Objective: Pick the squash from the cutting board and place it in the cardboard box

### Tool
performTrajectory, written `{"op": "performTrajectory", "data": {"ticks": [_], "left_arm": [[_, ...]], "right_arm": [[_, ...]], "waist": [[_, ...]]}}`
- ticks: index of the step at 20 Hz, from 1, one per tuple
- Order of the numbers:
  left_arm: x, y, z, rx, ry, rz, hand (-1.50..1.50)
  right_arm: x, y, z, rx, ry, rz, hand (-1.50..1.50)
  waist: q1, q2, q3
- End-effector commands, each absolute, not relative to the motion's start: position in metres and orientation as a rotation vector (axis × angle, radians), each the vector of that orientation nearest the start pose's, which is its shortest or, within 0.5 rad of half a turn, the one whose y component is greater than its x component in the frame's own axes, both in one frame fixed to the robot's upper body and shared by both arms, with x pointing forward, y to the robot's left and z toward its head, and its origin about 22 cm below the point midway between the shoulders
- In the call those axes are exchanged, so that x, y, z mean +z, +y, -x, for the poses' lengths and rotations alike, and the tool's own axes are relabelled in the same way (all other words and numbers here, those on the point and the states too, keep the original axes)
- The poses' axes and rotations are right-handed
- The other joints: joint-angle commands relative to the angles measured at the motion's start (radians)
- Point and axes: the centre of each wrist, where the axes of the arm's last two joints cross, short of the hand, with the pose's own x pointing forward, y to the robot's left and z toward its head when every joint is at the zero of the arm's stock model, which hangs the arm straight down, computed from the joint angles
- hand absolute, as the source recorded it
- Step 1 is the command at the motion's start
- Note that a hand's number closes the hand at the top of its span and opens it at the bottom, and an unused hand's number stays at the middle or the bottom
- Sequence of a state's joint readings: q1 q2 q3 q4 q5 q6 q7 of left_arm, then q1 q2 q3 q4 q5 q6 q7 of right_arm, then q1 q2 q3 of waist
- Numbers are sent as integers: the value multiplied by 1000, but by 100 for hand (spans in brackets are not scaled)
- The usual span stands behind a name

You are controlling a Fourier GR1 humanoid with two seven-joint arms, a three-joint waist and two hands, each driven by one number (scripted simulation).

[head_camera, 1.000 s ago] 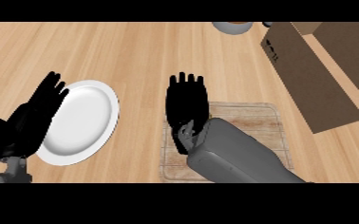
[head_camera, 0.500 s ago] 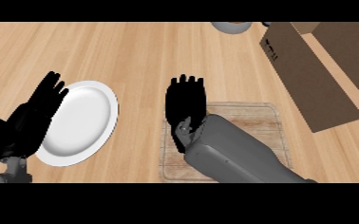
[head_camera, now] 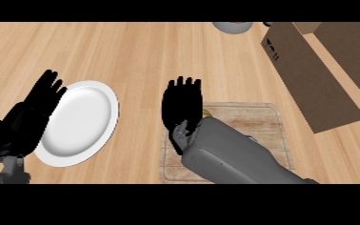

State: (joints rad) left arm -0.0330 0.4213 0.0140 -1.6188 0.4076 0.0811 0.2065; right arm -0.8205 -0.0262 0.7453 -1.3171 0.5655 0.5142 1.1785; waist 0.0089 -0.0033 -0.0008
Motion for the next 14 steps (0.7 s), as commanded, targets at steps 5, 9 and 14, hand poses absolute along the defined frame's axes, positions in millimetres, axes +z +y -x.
{"op": "performTrajectory", "data": {"ticks": [5, 9, 14], "left_arm": [[51, 327, -247, 28, -1441, -45, 0], [48, 322, -245, 43, -1430, -58, 0], [52, 312, -249, 48, -1444, -52, 0]], "right_arm": [[103, 21, -292, 1456, -591, 1064, -150], [109, 19, -296, 1474, -575, 1078, -150], [92, 16, -298, 1482, -524, 1076, -150]], "waist": [[17, 2, -1], [-4, 0, 0], [-5, 0, 0]]}}
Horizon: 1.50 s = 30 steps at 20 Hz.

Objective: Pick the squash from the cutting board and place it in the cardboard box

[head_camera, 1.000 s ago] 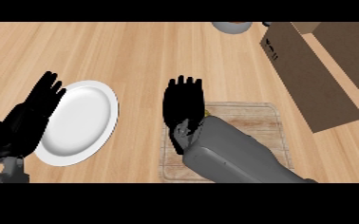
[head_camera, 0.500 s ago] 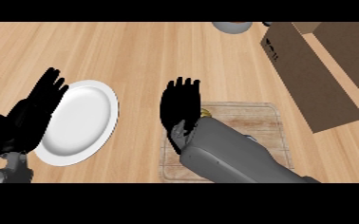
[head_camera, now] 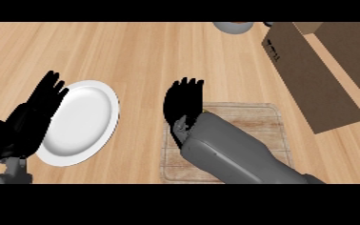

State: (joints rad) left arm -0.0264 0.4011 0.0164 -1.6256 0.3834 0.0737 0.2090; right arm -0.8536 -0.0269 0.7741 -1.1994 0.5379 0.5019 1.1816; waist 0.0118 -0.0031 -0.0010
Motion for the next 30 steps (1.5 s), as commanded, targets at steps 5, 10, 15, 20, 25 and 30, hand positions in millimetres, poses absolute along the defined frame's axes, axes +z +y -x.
{"op": "performTrajectory", "data": {"ticks": [5, 10, 15, 20, 25, 30], "left_arm": [[54, 310, -249, 33, -1453, -48, 0], [48, 316, -239, 31, -1432, -59, 0], [55, 327, -248, 49, -1435, -55, 0], [47, 310, -242, 43, -1445, -43, 0], [54, 316, -236, 57, -1449, -60, 0], [56, 328, -234, 53, -1449, -64, 0]], "right_arm": [[98, 22, -306, 1457, -510, 1120, -150], [78, 19, -288, 1479, -491, 1101, -150], [73, 12, -298, 1486, -444, 1095, -150], [69, 13, -299, 1481, -431, 1074, -150], [47, 2, -298, 1478, -403, 1095, -150], [44, -1, -297, 1479, -432, 1096, -150]], "waist": [[8, 2, 0], [1, -1, 0], [-10, -1, 0], [-1, 1, 0], [-6, -1, 1], [-4, 0, 1]]}}
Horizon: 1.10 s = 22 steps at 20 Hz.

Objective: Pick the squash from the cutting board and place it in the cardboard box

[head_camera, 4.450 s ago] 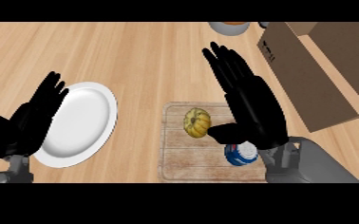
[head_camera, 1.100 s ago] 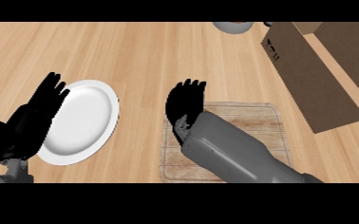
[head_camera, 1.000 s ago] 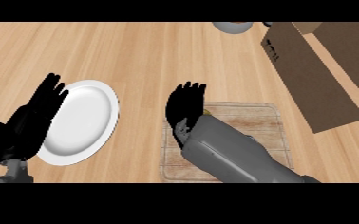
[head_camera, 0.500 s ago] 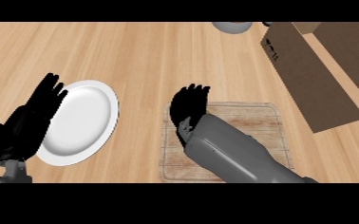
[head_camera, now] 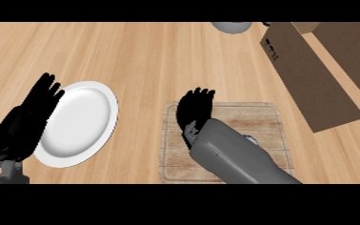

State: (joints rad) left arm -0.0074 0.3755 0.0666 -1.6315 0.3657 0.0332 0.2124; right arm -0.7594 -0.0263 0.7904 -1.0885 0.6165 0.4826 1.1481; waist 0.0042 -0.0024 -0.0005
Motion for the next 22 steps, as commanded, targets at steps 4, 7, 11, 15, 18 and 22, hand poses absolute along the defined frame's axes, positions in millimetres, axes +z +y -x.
{"op": "performTrajectory", "data": {"ticks": [4, 7, 11, 15, 18, 22], "left_arm": [[58, 324, -257, 58, -1435, -50, 0], [61, 329, -242, 54, -1435, -60, 0], [59, 298, -229, 56, -1437, -36, 0], [57, 331, -246, 56, -1437, -67, 0], [65, 328, -250, 49, -1462, -39, 0], [59, 309, -255, 26, -1464, -32, 0]], "right_arm": [[55, 3, -296, 1515, -540, 1079, 150], [36, -16, -300, 1560, -520, 1089, 150], [47, -4, -308, 1552, -537, 1088, 150], [73, -91, -368, 1209, -729, 952, 150], [86, -137, -394, 1011, -820, 871, 150], [79, -155, -424, 970, -809, 904, 150]], "waist": [[-1, 2, 0], [-2, 1, 0], [8, 1, 1], [-3, 11, 2], [9, 16, 3], [31, 17, 1]]}}
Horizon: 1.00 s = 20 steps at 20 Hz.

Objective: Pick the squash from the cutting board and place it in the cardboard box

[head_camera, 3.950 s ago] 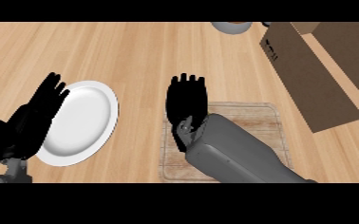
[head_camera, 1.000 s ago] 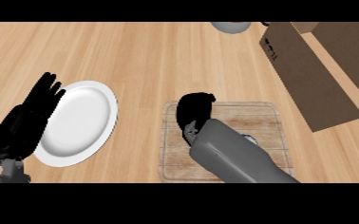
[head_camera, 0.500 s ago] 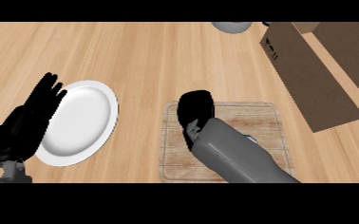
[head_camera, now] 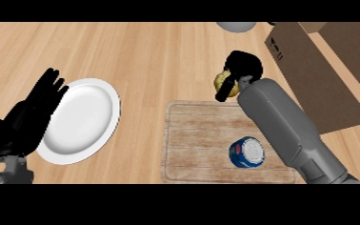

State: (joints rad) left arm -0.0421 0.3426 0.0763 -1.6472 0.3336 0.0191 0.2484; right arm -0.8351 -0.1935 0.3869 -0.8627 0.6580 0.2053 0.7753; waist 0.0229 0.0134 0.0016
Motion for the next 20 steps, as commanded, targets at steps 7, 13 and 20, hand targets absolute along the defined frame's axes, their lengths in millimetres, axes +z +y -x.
{"op": "performTrajectory", "data": {"ticks": [7, 13, 20], "left_arm": [[69, 321, -246, 37, -1438, -34, 0], [41, 333, -242, 70, -1433, -72, 0], [41, 317, -240, 70, -1451, -47, 0]], "right_arm": [[100, -144, -433, 926, -946, 1063, 150], [188, -111, -433, 868, -1162, 1204, 150], [240, -122, -422, 630, -1179, 1410, 150]], "waist": [[-8, -13, -1], [-32, -22, -3], [-36, -21, -2]]}}
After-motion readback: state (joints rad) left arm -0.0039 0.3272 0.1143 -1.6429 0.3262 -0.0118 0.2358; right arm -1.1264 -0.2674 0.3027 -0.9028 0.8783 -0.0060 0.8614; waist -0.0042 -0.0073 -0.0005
